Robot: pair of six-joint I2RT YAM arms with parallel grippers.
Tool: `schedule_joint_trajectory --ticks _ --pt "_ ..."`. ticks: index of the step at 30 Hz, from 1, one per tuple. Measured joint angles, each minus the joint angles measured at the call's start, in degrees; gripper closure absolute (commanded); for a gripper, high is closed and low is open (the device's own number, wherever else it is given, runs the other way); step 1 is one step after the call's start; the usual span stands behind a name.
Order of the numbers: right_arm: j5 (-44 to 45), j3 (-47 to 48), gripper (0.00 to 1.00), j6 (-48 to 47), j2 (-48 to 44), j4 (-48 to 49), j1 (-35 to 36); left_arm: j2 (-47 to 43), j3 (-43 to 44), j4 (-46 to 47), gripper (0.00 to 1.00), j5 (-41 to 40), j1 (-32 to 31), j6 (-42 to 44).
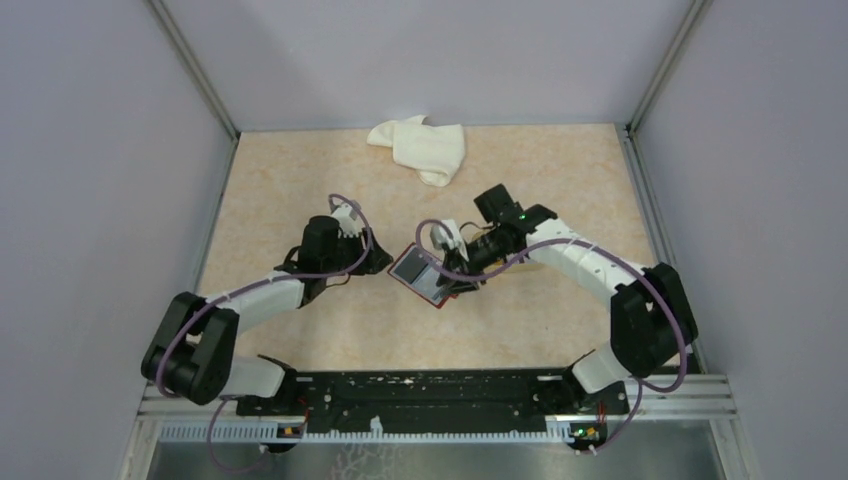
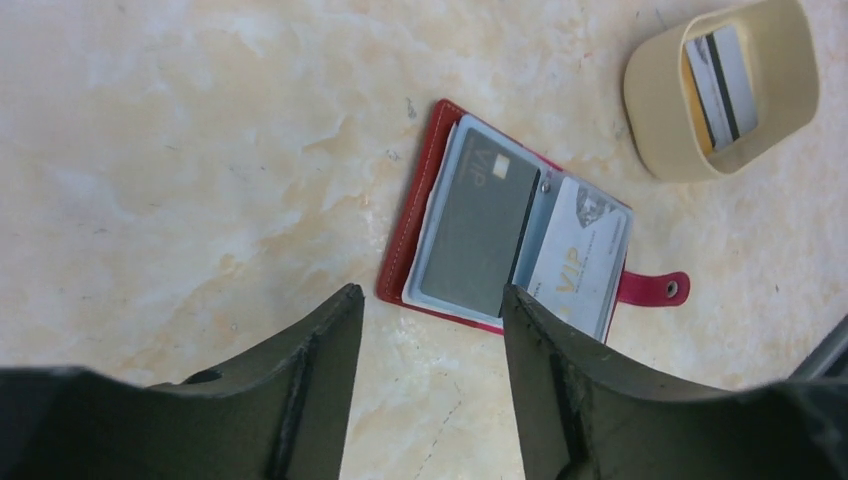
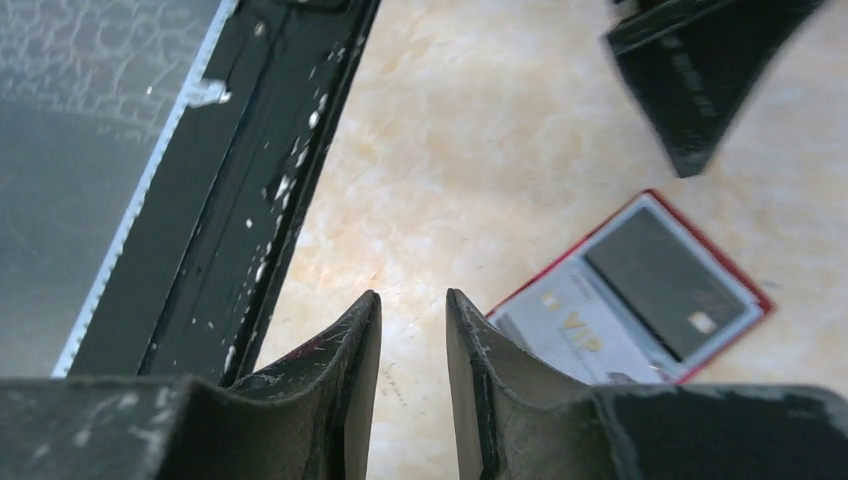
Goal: Put the credit cards into the card holder
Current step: Turn over the card slot in the card holder.
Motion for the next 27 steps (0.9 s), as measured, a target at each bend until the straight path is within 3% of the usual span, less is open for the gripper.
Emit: schedule_joint_trajectory --ticks 6,11,17,27 --pt "3.1 -7.6 0.81 -13.1 2.4 -0.3 4.8 8.6 2.1 0.7 0.49 8.5 1.7 -0.2" --pt "10.6 -7.9 0.82 -17.2 5.4 1.5 11.5 12.7 2.7 1.9 0.48 12.3 2.6 -0.5" --pt "23.5 -7.4 0.85 -14.4 11.8 5.4 19.7 16.0 2.7 5.0 0.46 15.4 3.2 -1.4" --pt "34.9 -7.0 0.85 -9.2 14.5 10.8 20.2 18.3 2.7 8.8 0.46 18.4 3.8 -3.4"
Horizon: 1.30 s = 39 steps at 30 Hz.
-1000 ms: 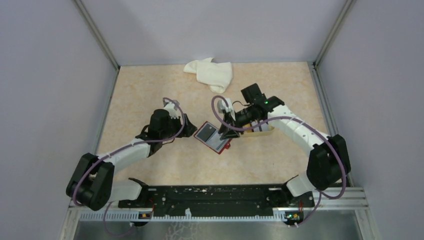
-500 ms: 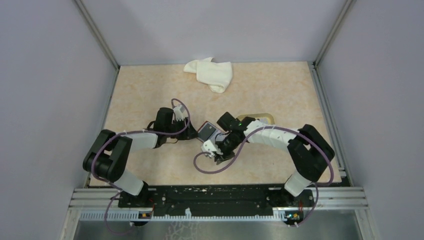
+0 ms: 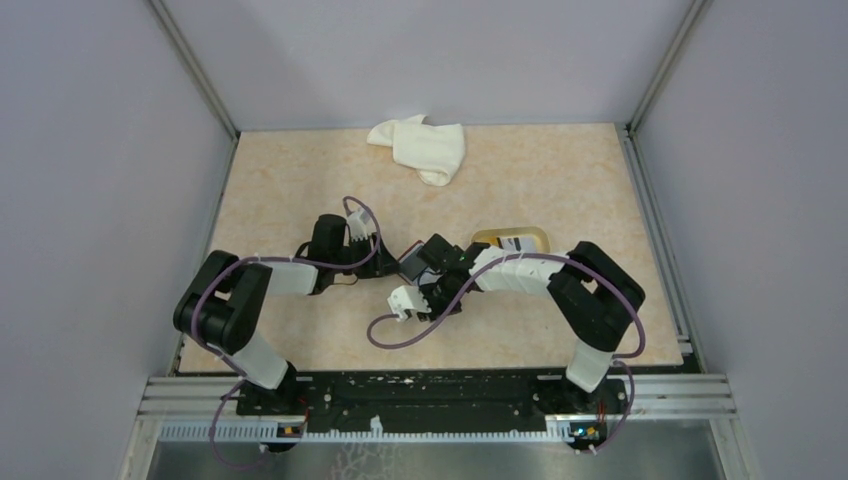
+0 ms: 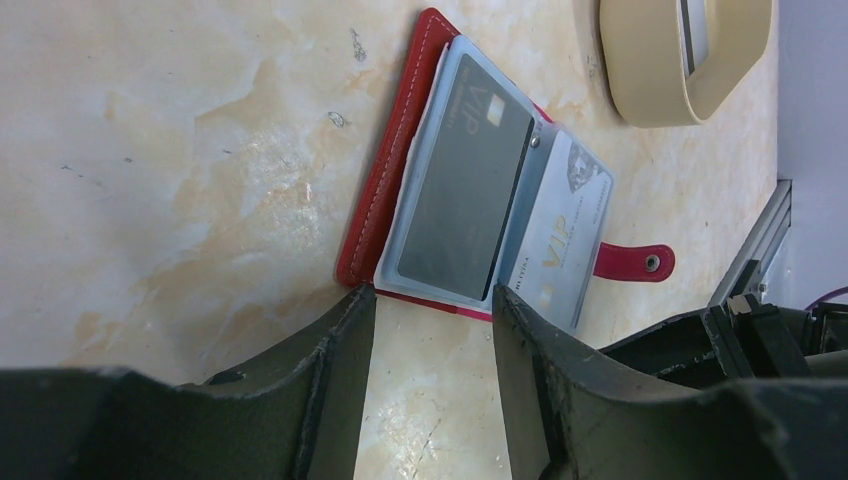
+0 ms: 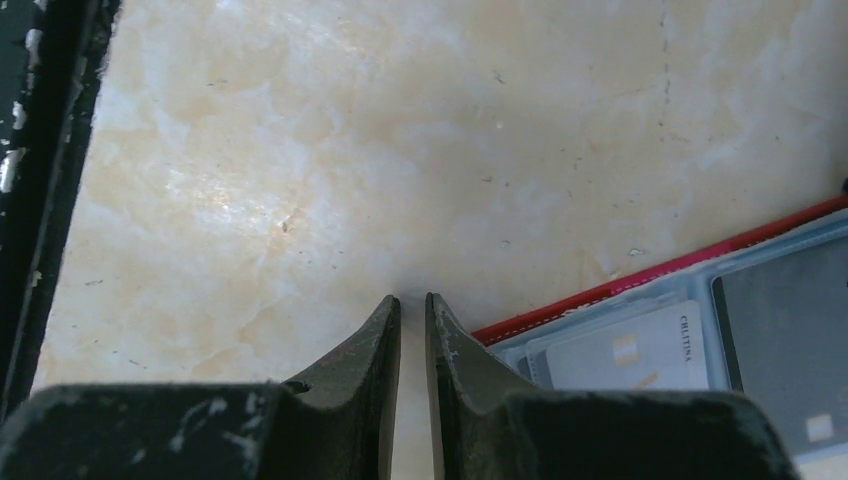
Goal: Put the credit cards into the card holder
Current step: Turn over the card slot in the card holder.
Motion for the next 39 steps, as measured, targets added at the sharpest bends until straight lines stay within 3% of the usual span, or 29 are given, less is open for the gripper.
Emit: schedule_joint_trajectory --ticks 15,22,30,34,39 --pt "6.1 0.9 0.85 2.6 0.4 2.6 -1.1 0.0 -0.1 -0.1 0.46 -0.5 0.1 -0.2" --pt "8.4 1.0 0.84 2.8 0.3 3.1 -6.1 -0.1 1.1 -2.2 0.47 -1.8 0.1 0.3" --pt "10.4 1.0 0.81 5.7 0.3 4.7 -12.3 -6.4 0.1 -3.8 0.47 -2.6 0.2 0.0" --pt "6.2 1.1 0.74 7.4 0.1 3.7 -13.9 -7.6 -1.6 -0.3 0.47 -0.4 0.2 -3.1" --pt "-6.8 2.1 0.75 13.7 -1.3 1.9 -15.4 -6.9 -2.1 3.3 0.48 0.3 0.2 -8.0"
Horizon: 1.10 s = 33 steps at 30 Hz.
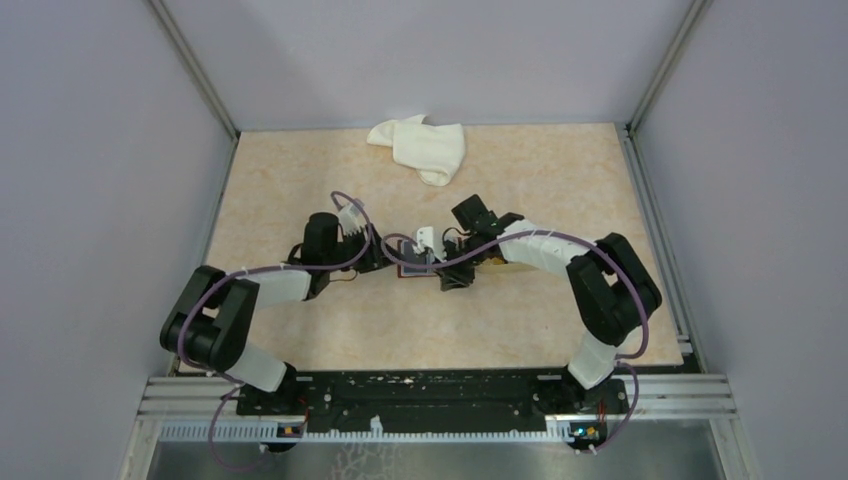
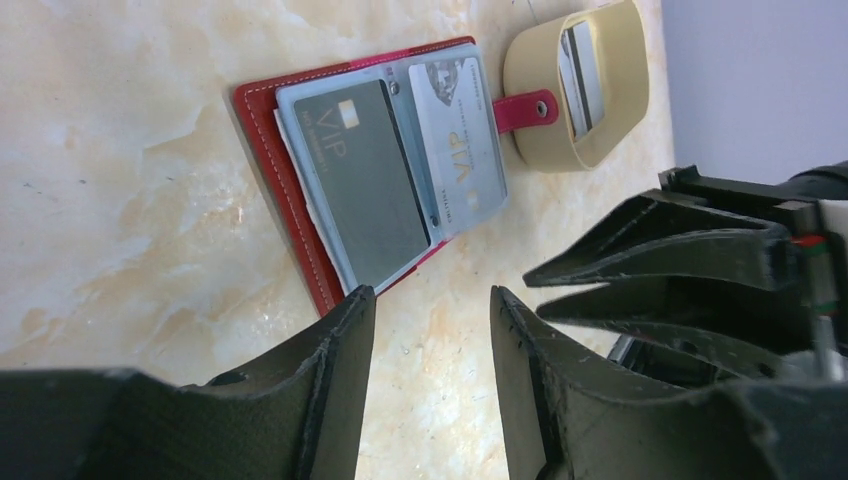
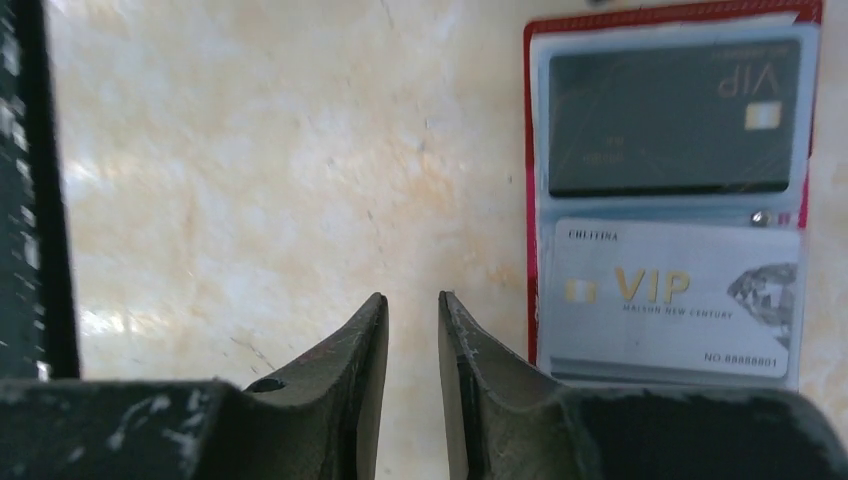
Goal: Put the credit cards into the card holder
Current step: Turn over the card slot in the card holder.
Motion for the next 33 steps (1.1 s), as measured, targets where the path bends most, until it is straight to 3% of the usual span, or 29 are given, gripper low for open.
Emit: schedule_joint_trajectory --ticks 5,10,16,29,33 --pt "-4.4 1.2 0.80 16.4 -0.5 7.0 -0.3 2.1 -0.5 3.9 0.48 -0.4 0.0 -5.2" --pt "2.3 2.4 0.81 33.1 1.6 13.7 -1.6 3.5 -1.7 6.3 0.49 -1.1 0.0 -8.5" --pt "9.3 3.1 0.82 45.7 5.5 17.5 -3.0 6.0 -1.7 9.2 0.49 -1.3 -0.1 -10.5" --pt "14.3 3.1 0.86 53.4 7.3 19.6 -2.9 10.3 -0.1 9.6 0.49 -1.7 -0.3 -11.1" --pt "14.3 3.1 0.86 53.6 7.6 19.9 -2.9 10.3 0.0 9.6 0.54 -1.7 -0.5 -11.1"
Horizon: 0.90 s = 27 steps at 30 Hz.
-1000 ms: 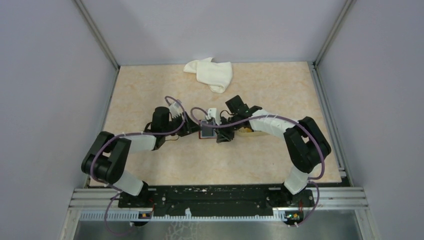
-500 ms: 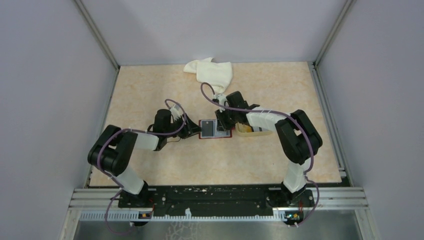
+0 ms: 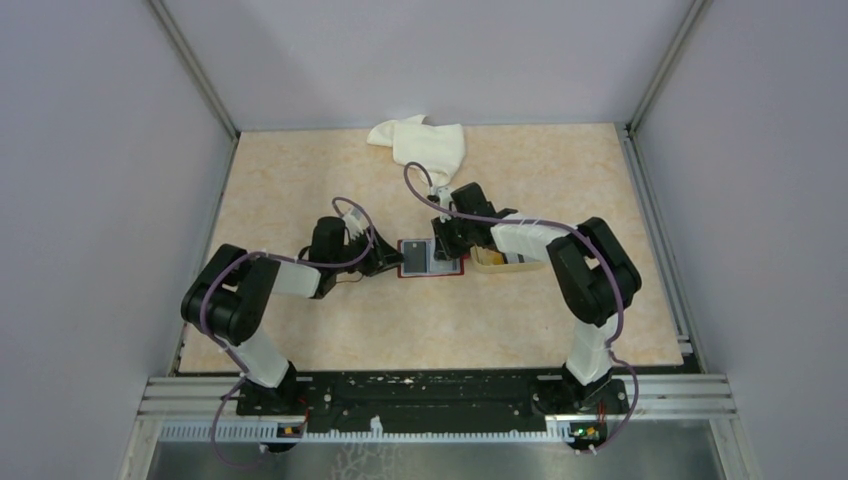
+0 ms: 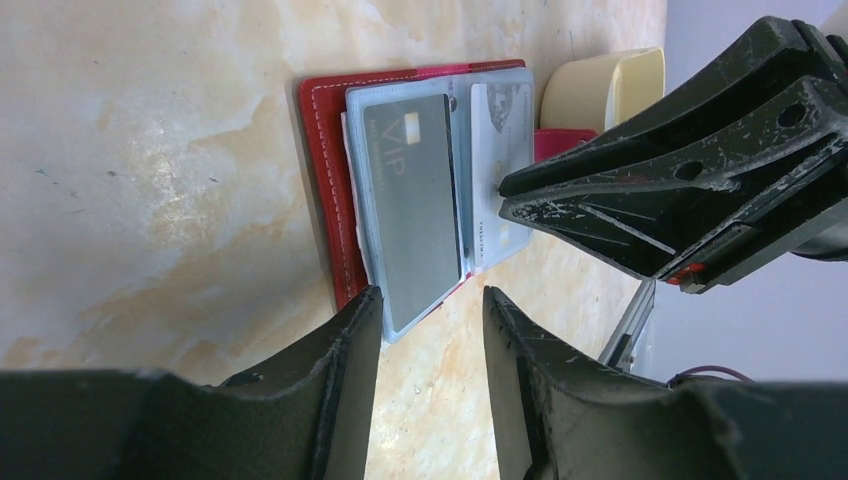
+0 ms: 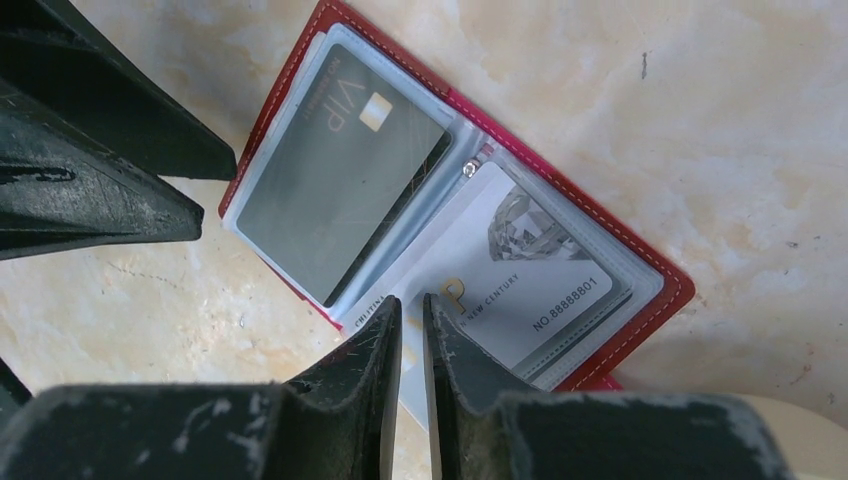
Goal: Put the credit cards into the card holder
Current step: Turn over the card slot in the card holder.
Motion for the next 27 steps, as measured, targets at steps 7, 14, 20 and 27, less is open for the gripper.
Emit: schedule_joint_trajectory --ticks 7,14,20,27 --pt "0.0 0.4 0.86 0.3 0.4 0.2 0.0 0.0 0.0 0.0 0.56 0.0 -0.2 0.0" --pt "0.0 0.7 0.86 0.3 0.6 0.0 0.0 0.9 0.6 0.2 0.53 0.1 -0.2 0.0" --pt "0.0 0.7 0.87 0.3 0.6 0.0 0.0 2.1 1.3 0.2 0.51 0.1 -0.3 0.1" --pt "0.0 0.7 0.87 0.3 0.6 0.0 0.0 2.9 2.3 -0.1 0.53 0.2 -0.6 0.2"
